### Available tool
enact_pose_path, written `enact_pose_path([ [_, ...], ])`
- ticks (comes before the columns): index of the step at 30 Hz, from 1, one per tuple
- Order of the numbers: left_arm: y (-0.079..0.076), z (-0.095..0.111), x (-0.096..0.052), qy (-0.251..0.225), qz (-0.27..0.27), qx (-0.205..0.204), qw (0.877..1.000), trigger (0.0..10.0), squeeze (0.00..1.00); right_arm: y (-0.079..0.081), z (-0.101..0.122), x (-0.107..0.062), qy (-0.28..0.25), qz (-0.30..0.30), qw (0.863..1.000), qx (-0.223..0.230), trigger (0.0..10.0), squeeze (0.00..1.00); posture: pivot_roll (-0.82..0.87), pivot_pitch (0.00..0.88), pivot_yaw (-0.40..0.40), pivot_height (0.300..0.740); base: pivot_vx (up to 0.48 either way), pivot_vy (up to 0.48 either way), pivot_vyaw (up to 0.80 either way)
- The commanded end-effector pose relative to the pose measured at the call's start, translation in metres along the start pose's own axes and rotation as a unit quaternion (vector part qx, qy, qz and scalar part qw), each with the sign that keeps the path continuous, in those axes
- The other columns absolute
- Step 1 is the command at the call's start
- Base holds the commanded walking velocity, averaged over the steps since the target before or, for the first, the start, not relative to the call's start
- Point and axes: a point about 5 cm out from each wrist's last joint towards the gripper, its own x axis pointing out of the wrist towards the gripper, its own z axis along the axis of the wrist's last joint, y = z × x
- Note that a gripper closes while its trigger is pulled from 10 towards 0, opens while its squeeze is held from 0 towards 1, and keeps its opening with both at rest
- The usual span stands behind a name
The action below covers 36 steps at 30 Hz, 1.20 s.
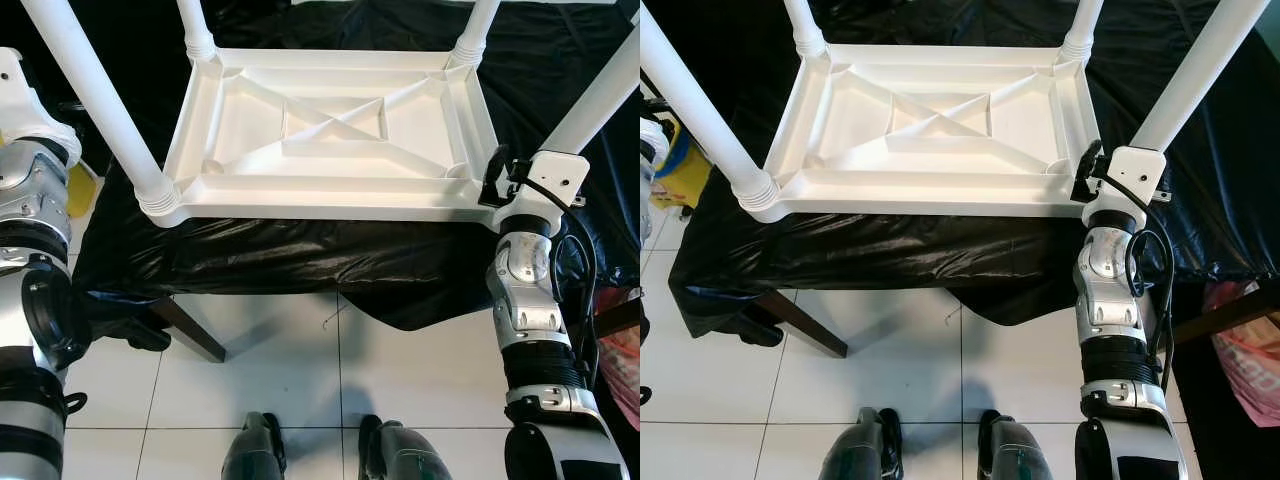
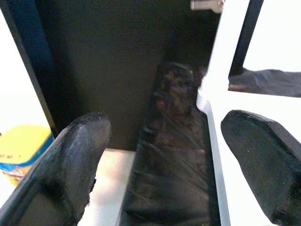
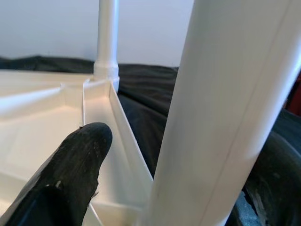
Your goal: Building children table
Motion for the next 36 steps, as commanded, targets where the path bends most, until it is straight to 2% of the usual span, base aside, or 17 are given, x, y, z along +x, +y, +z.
enact_pose_path([
  [1,-0.035,-0.017,0.005,0.029,-0.093,-0.002,0.995,10.0,0.0,0.021,-0.019,-0.011,0.053,0.071,0.996,0.001,10.0,0.0,-0.07,0.332,0.003,0.74,0.0,0.0,0.0],
  [3,-0.035,-0.017,0.005,0.029,-0.093,-0.002,0.995,10.0,0.0,0.021,-0.019,-0.011,0.053,0.071,0.996,0.001,10.0,0.0,-0.07,0.332,0.003,0.74,0.0,0.0,0.0],
  [5,-0.05,-0.019,0.002,0.006,-0.183,-0.079,0.98,10.0,0.0,0.015,-0.023,-0.008,0.068,0.096,0.993,-0.009,10.0,0.0,-0.08,0.357,0.009,0.74,0.0,0.0,0.0],
  [7,-0.05,-0.019,0.002,0.006,-0.183,-0.079,0.98,10.0,0.0,0.015,-0.023,-0.008,0.068,0.096,0.993,-0.009,10.0,0.0,-0.08,0.357,0.009,0.74,0.0,0.0,0.0],
  [8,-0.055,-0.021,0.0,-0.005,-0.226,-0.112,0.968,10.0,0.0,0.01,-0.024,-0.003,0.074,0.099,0.992,-0.015,10.0,0.0,-0.09,0.359,0.011,0.74,0.0,0.0,0.0],
  [9,-0.055,-0.021,0.0,-0.005,-0.226,-0.112,0.968,10.0,0.0,0.01,-0.024,-0.003,0.074,0.099,0.992,-0.015,10.0,0.0,-0.09,0.359,0.011,0.74,0.0,0.0,0.0],
  [11,-0.059,-0.02,-0.006,-0.027,-0.303,-0.17,0.937,10.0,0.0,0.006,-0.025,0.009,0.078,0.124,0.989,-0.022,10.0,0.0,-0.1,0.362,0.011,0.74,0.0,0.0,0.0],
  [12,-0.059,-0.02,-0.006,-0.027,-0.303,-0.17,0.937,10.0,0.0,0.006,-0.025,0.009,0.078,0.124,0.989,-0.022,10.0,0.0,-0.1,0.362,0.011,0.74,0.0,0.0,0.0],
  [13,-0.059,-0.018,-0.009,-0.037,-0.33,-0.188,0.924,10.0,0.0,0.006,-0.024,0.014,0.074,0.137,0.987,-0.026,10.0,0.0,-0.1,0.361,0.01,0.74,0.0,0.0,0.0],
  [15,-0.059,-0.018,-0.009,-0.037,-0.33,-0.188,0.924,10.0,0.0,0.006,-0.024,0.014,0.074,0.137,0.987,-0.026,10.0,0.0,-0.1,0.361,0.01,0.74,0.0,0.0,0.0],
  [16,-0.057,-0.013,-0.012,-0.055,-0.364,-0.212,0.905,10.0,0.0,0.011,-0.022,0.023,0.069,0.158,0.985,-0.032,10.0,0.0,-0.09,0.361,0.005,0.74,0.0,0.0,0.0],
  [20,-0.055,-0.011,-0.015,-0.066,-0.384,-0.225,0.893,10.0,0.0,0.016,-0.019,0.031,0.065,0.17,0.983,-0.031,10.0,0.0,-0.08,0.358,-0.001,0.74,0.0,0.0,0.0],
  [24,-0.047,-0.006,-0.026,-0.091,-0.425,-0.252,0.864,10.0,0.0,0.03,-0.01,0.043,0.059,0.215,0.974,-0.024,10.0,0.0,-0.06,0.352,-0.016,0.74,0.0,0.0,0.0],
  [28,-0.046,-0.004,-0.03,-0.101,-0.435,-0.263,0.855,10.0,0.0,0.033,-0.009,0.046,0.061,0.222,0.973,-0.027,10.0,0.0,-0.05,0.347,-0.024,0.74,0.0,0.0,0.0],
  [29,-0.045,-0.001,-0.039,-0.113,-0.453,-0.273,0.841,10.0,0.0,0.034,-0.007,0.05,0.061,0.224,0.972,-0.035,10.0,0.0,-0.04,0.342,-0.032,0.74,0.0,0.0,0.0],
  [31,-0.045,-0.001,-0.039,-0.113,-0.453,-0.273,0.841,10.0,0.0,0.034,-0.007,0.05,0.061,0.224,0.972,-0.035,10.0,0.0,-0.04,0.342,-0.032,0.74,0.0,0.0,0.0],
  [36,-0.051,0.006,-0.067,-0.133,-0.488,-0.281,0.815,10.0,0.0,0.032,-0.005,0.055,0.059,0.216,0.974,-0.042,10.0,0.0,-0.03,0.324,-0.044,0.74,0.0,0.0,0.0],
])
